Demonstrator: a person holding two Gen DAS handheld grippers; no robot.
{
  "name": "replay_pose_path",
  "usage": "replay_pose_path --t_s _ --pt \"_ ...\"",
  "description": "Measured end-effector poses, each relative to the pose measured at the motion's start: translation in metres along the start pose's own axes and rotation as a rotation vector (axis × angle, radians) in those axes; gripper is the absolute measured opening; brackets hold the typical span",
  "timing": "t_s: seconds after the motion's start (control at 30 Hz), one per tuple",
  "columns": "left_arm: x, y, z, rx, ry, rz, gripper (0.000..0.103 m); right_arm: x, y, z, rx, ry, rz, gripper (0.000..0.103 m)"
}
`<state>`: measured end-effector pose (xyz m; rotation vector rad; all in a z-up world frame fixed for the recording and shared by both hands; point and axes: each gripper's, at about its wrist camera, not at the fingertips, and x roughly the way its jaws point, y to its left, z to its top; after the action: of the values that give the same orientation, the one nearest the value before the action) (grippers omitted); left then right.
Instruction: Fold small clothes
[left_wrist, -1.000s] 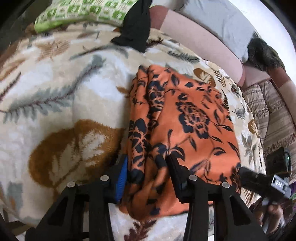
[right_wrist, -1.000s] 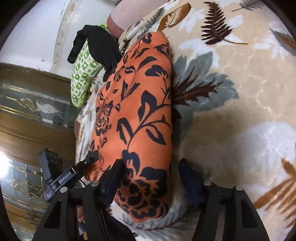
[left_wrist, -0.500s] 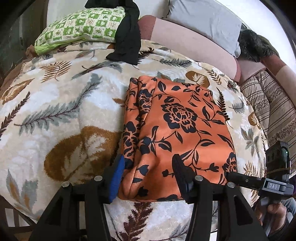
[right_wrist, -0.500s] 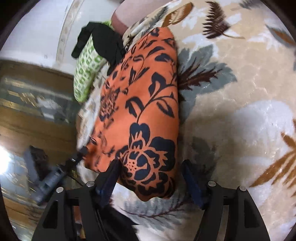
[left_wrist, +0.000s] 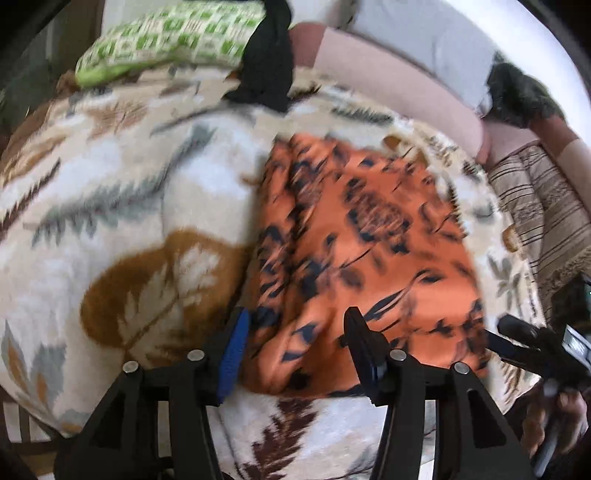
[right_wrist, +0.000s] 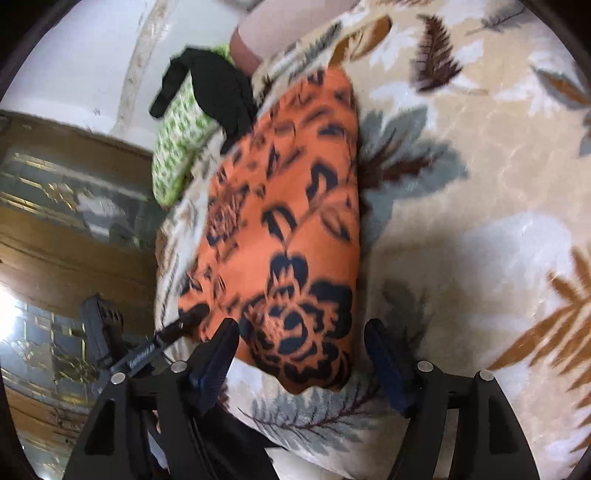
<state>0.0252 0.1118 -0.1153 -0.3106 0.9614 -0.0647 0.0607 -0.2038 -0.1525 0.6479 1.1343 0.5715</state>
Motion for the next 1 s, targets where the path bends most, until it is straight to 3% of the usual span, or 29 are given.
replay_pose_path --t_s 0.13,0.3,0.43,1.0 --pt "-0.006 -0.007 0.022 -0.001 -0.054 -0.038 0.076 -0.005 -0.002 0.027 0.016 -0.029 0.019 0.074" --pt "0.038 0.0 0.048 0.001 0.031 -0.034 0.076 0.02 -0.008 0.063 0.064 -0.015 0.068 0.074" --pt "0.068 0.008 0.048 0.001 0.097 -0.022 0.077 0.05 -0.013 0.073 0.076 0.032 0.043 0.074" --pt "0.072 0.008 0.046 -0.004 0.097 -0.049 0.078 0.07 -0.006 0.072 0.035 0.063 0.031 0.074"
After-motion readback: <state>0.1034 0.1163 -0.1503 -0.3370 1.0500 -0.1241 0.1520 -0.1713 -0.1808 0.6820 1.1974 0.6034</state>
